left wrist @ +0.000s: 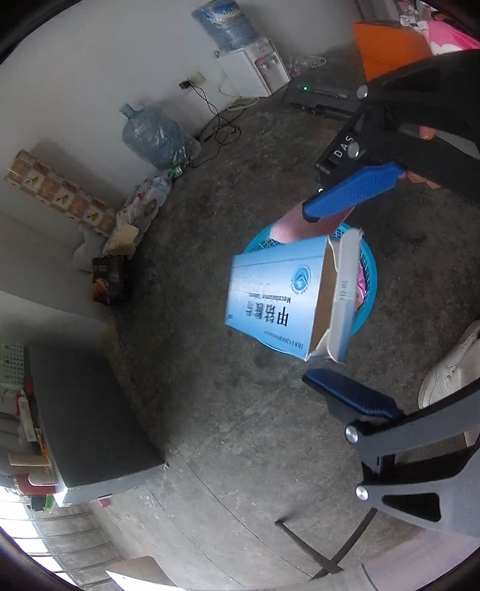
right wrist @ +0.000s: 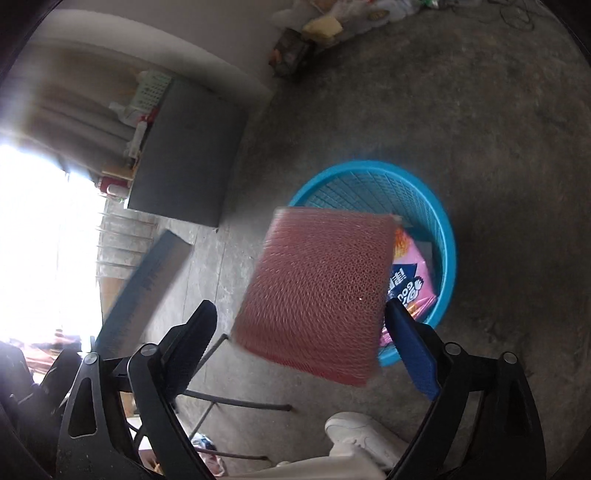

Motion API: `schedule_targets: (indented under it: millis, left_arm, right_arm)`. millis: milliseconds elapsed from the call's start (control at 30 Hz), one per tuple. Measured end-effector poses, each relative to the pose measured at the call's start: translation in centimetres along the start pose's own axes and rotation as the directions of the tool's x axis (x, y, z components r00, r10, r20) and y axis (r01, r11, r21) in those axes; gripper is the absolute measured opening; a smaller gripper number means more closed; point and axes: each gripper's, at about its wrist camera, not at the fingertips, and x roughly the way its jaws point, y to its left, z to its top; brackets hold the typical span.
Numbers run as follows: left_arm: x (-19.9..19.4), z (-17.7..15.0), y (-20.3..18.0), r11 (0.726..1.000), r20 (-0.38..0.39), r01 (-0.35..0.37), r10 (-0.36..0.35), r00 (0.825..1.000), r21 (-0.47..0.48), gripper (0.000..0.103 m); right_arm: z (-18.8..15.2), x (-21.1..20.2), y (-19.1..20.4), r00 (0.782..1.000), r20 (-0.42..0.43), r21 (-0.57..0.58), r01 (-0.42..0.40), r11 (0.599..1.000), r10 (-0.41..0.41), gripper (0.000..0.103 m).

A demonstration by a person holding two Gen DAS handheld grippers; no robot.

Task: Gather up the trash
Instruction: 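Carry the box and sponge over the wastebasket and open both tools, then move both open tools back toward the bed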

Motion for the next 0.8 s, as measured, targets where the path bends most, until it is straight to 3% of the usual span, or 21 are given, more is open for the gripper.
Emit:
schedule_targets:
  millis: [100, 200, 333, 567, 800]
  left_arm:
    - [2.2, -0.2, -0.3, 0.999, -0.038, -0.047, 0.046, 0.998, -0.015, 0.086]
    - [1.0, -0.6, 0.6, 0.997, -0.004, -0.027, 0.027, 1.000, -0.079, 0.086]
    - [-2.3, -0.6, 0.0, 0.996, 0.071, -0.067, 0.070, 0.995, -0.053, 0.086]
    - [-11.7, -1.0, -2.2, 0.998, 0.207, -0.047, 0.037, 0.978, 0.045, 0.086]
    - [-21.3, -2.8, -1.8, 0.996, 0.296, -0.005, -0.022, 0.955, 0.087, 0.089]
  right_arm:
    - [0.0, 3.2, -3.5, 0.995, -0.076, 0.118, 0.076, 0.990, -0.067, 0.089]
    - [-1.6, 3.1, -5.3, 0.997, -0.055, 0.152, 0.065, 0.986, -0.057, 0.089]
    - [-3.4, 0.8, -5.3, 0.999, 0.018, 0.137, 0.044, 0.990, -0.047, 0.089]
    - [-5.9, -4.8, 0.4, 0.989, 0.147, -0.047, 0.036, 0.998, -0.029, 0.089]
    - [-8.9, -10.1, 6.7, 0.977, 0.211, -0.255, 0.022, 0.967, 0.033, 0.089]
